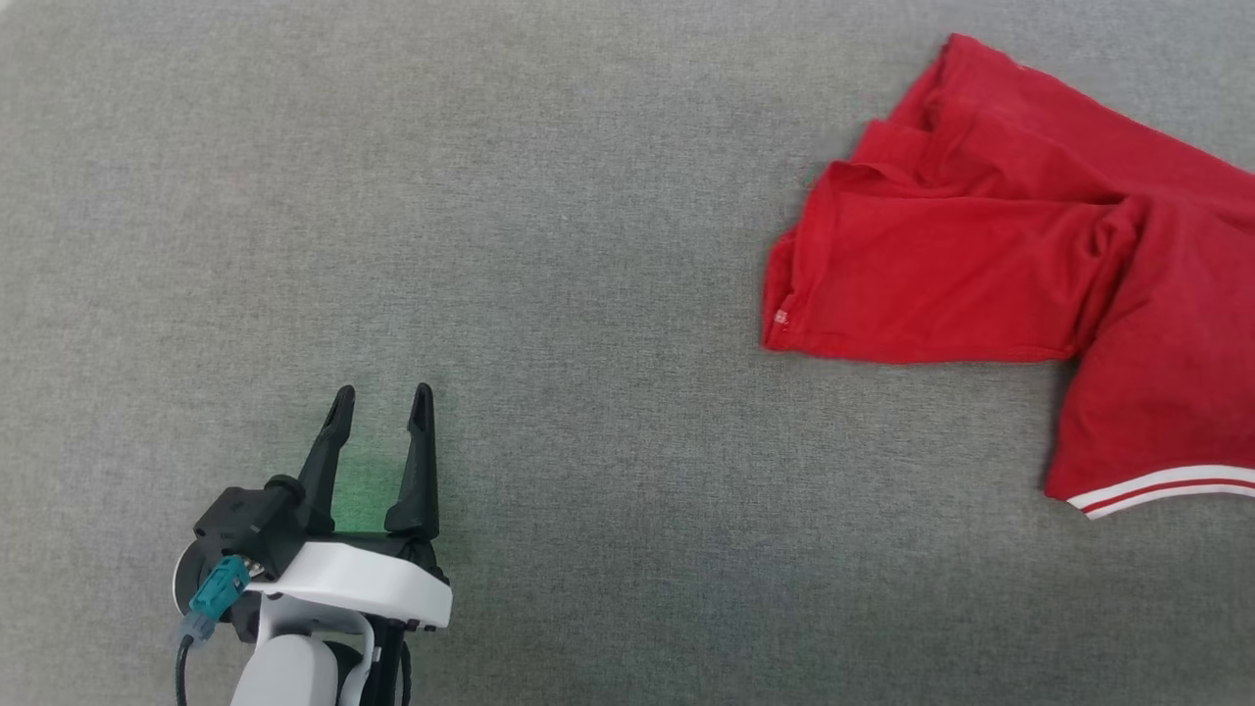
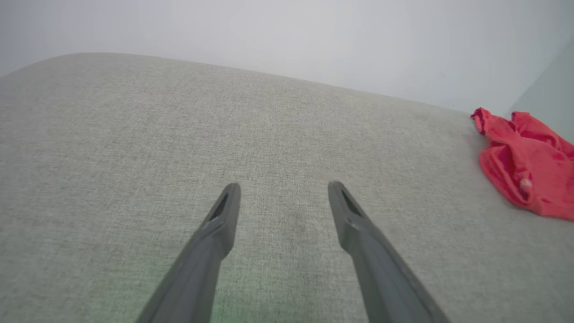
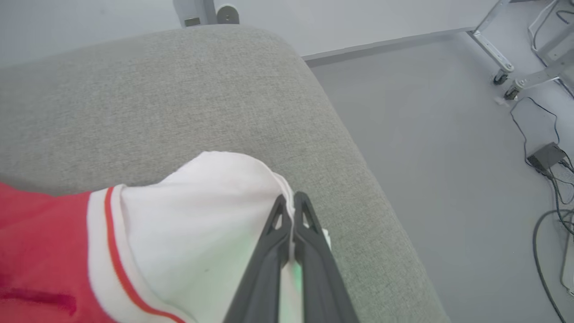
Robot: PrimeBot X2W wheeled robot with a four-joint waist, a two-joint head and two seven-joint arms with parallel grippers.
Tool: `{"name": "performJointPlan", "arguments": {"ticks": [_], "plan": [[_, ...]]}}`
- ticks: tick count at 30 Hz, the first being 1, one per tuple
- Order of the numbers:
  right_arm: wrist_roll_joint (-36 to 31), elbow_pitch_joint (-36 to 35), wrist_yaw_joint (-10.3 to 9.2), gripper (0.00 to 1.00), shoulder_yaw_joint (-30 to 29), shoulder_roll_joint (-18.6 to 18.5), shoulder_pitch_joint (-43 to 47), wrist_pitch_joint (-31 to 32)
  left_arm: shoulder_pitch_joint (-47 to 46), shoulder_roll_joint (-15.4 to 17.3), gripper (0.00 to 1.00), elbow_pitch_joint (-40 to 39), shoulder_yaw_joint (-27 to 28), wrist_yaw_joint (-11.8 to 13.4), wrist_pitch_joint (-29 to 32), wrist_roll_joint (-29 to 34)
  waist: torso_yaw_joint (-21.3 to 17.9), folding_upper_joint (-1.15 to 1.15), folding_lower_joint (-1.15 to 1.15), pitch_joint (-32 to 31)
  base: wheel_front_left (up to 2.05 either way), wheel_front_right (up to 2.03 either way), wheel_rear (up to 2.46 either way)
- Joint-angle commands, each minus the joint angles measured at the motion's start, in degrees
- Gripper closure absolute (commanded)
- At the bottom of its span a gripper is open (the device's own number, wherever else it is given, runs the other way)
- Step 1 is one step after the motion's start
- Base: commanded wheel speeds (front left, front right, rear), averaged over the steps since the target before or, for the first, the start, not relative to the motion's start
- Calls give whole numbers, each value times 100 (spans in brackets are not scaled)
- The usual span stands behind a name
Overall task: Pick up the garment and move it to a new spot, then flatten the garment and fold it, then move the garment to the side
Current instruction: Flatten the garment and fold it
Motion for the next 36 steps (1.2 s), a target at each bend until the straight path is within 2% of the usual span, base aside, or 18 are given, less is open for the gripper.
{"name": "performJointPlan", "arguments": {"ticks": [1, 4, 5, 6, 7, 11, 14, 16, 18, 19, 23, 26, 29, 31, 32, 36], "plan": [[13, 144, -11, 100, -51, 91, -27, -130, 46, 5, 0, -4, 21, -14, -12, 16, -26, 0, 0, -12, 0, 0, 0], [-6, 315, -11, 100, -85, 291, 9, -318, 45, 21, 0, 12, -15, -15, -12, 16, -71, 0, 0, -42, 0, 0, 0], [-17, 343, -11, 82, -90, 338, 26, -416, 29, 18, 0, 5, -47, -15, -12, -59, -87, 0, 0, -54, 0, 0, 0], [-42, 362, -11, 35, -95, 384, 49, -552, -6, 41, 0, 2, -96, -15, -12, -110, -103, 0, 0, -78, 0, 0, 0], [-25, 379, -11, 0, -128, 422, 67, -700, -63, 106, 0, -6, -173, -15, -12, -128, -118, 0, 0, -86, 0, 0, 0], [-54, 213, -11, 0, -178, 622, 285, -1458, -442, 518, 0, -71, -646, -15, -12, -166, -196, 0, 0, -211, 0, 0, 0], [-284, -454, -7, 0, -141, 690, 462, -1670, -854, 967, 0, -101, -1126, -15, -12, -288, -367, 0, 0, -300, 0, 0, 0], [-472, -1165, -9, 0, -519, 632, 504, -1682, -1187, 1358, 0, -22, -1492, -14, -12, -453, -555, 0, 0, -341, 0, 0, 0], [-827, -1927, -8, 0, -955, 766, 792, -1677, -1605, 1731, 0, 34, -1926, -15, 74, -588, -770, 0, 0, -399, 0, 0, 0], [-827, -1927, -8, 0, -955, 766, 792, -1677, -1605, 1731, 0, 34, -1926, -15, 74, -588, -770, 0, 0, -399, 0, 0, 0], [-1717, -3341, -8, 0, -2065, 1241, 1422, -1673, -2466, 2302, 0, -12, -2761, -14, 562, -1140, -1216, 0, 0, -496, 0, 0, 0], [-2355, -4288, -7, 0, -2622, 1799, 2046, -1673, -3013, 2598, 0, 152, -3341, -14, 1304, -1809, -1559, 0, 0, -541, 0, 0, 0], [-2780, -5000, -8, 0, -3020, 2226, 2568, -1674, -3417, 2661, 0, 364, -3923, -15, 2503, -2831, -1852, 0, 0, -559, 0, 0, 0], [-2949, -5327, -7, 0, -3174, 2463, 2833, -1674, -3705, 2814, 0, 527, -4123, -4, 3271, -3438, -2046, 0, 0, -536, 0, 0, 0], [-3119, -5512, -7, 0, -3292, 2634, 3034, -1674, -3858, 2945, 0, 702, -4401, -2, 4023, -3867, -2236, 0, 0, -505, 0, 0, 0], [-3309, -5731, -7, 0, -3470, 2873, 3307, -1674, -4195, 3022, 0, 1183, -4570, -2, 5074, -4532, -2525, 0, 0, -433, 0, 0, 0]]}}
